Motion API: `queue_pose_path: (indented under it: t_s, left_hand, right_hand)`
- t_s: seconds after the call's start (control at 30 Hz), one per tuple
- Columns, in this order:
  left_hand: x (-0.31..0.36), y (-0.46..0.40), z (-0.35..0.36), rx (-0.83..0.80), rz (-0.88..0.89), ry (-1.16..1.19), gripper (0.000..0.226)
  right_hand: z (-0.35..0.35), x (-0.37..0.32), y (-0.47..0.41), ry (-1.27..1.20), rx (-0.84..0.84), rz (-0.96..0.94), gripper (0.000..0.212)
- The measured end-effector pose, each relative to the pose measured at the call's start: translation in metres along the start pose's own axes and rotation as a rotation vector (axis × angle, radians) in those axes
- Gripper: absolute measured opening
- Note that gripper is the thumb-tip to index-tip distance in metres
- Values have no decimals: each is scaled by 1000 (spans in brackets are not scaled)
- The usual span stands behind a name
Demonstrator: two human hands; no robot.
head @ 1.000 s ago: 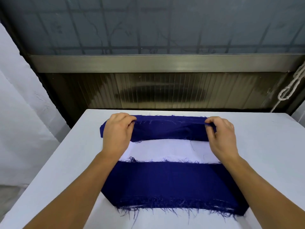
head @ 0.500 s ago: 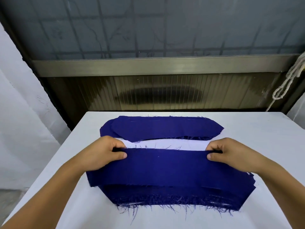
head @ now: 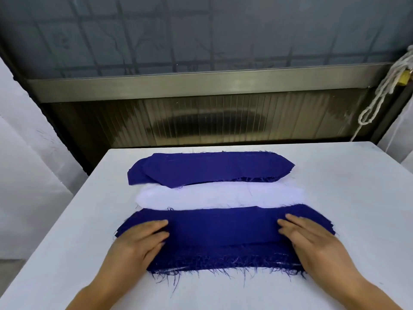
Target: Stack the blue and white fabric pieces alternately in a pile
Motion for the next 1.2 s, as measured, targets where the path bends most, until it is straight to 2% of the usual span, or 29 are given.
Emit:
queue_pose_path:
  t_s: [0.1, 0.23, 0.33, 0.57, 0.67, 0.93, 1.07, 1.13, 1.2]
  left_hand:
    - [-2, 10, 8, -3, -23, 24, 54]
    - [-2, 9, 10, 7, 27, 6, 46]
    - [-4, 12, 12, 2, 51, 13, 42]
    - [-9, 21, 12, 45, 50, 23, 34]
    - [-6, 22, 12, 52, 67, 17, 34]
    - [-1, 20, 8, 53, 74, -3, 33]
    - [-1, 15, 7, 23, 29, 19, 30]
    - [-2, 3, 9, -22, -1, 10, 37]
    - [-2, -15, 16, -84, -37, -47, 43]
  right_hand:
    - [8, 5, 10, -10, -59, 33, 43]
    - [9, 0, 10, -9, -30, 21, 43]
    - [11, -4, 13, -3, -16, 3, 51]
    - [10, -4, 19, -7, -11, 27, 56]
    - [10, -3, 21, -5, -4, 40, 46]
    - [1, -9, 18, -17, 29, 27, 37]
    - [-5, -4, 12, -78, -37, 93, 56]
    - [-7, -3, 2, -87, -66, 118, 51]
    - [-4, -8, -15, -111, -109, 134, 37]
Point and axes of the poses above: each hand's wrist, its own y-axis away from the middle knuckle, its own z-axis out of the palm, x = y × z, the point moved 9 cm from there along -y, towards the middle knuckle, and after that the axes turned 11 degrees about z, right-handed, at the moved point
